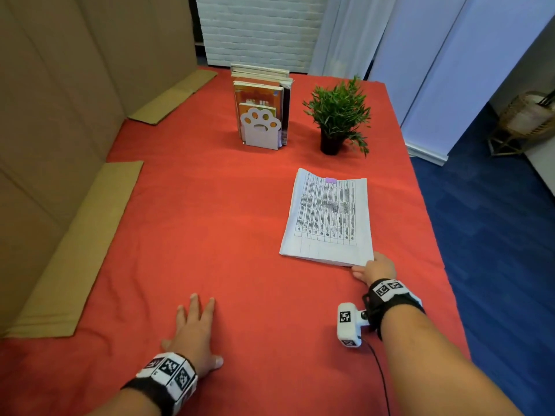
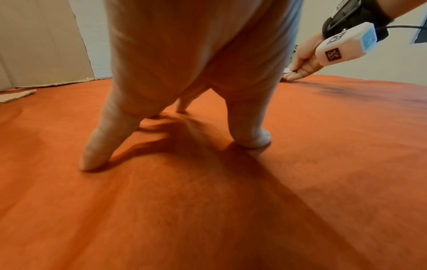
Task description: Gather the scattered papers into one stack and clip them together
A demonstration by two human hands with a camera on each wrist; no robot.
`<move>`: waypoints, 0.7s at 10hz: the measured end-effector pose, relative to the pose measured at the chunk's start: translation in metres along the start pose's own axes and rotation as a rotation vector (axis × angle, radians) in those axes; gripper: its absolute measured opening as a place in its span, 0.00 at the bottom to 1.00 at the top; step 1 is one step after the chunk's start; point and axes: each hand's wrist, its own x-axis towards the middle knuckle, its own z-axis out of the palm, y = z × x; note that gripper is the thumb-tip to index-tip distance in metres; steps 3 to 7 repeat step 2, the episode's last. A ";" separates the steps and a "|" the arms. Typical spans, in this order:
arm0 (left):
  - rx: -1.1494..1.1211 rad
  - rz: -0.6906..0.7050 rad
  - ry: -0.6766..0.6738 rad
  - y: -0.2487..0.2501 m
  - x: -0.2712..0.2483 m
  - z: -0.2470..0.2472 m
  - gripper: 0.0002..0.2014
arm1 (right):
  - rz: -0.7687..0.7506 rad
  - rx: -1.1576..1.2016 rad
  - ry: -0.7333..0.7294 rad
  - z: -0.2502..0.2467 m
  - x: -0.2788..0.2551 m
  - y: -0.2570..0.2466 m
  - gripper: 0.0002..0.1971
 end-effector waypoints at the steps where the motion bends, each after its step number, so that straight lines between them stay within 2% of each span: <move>1: 0.008 -0.005 -0.014 0.002 0.001 -0.002 0.61 | -0.034 -0.067 0.018 0.002 0.001 -0.004 0.11; 2: 0.008 -0.014 -0.015 0.003 -0.002 -0.005 0.62 | -0.051 -0.339 0.129 -0.002 -0.010 0.003 0.16; 7: 0.008 -0.014 -0.015 0.003 -0.002 -0.005 0.62 | -0.051 -0.339 0.129 -0.002 -0.010 0.003 0.16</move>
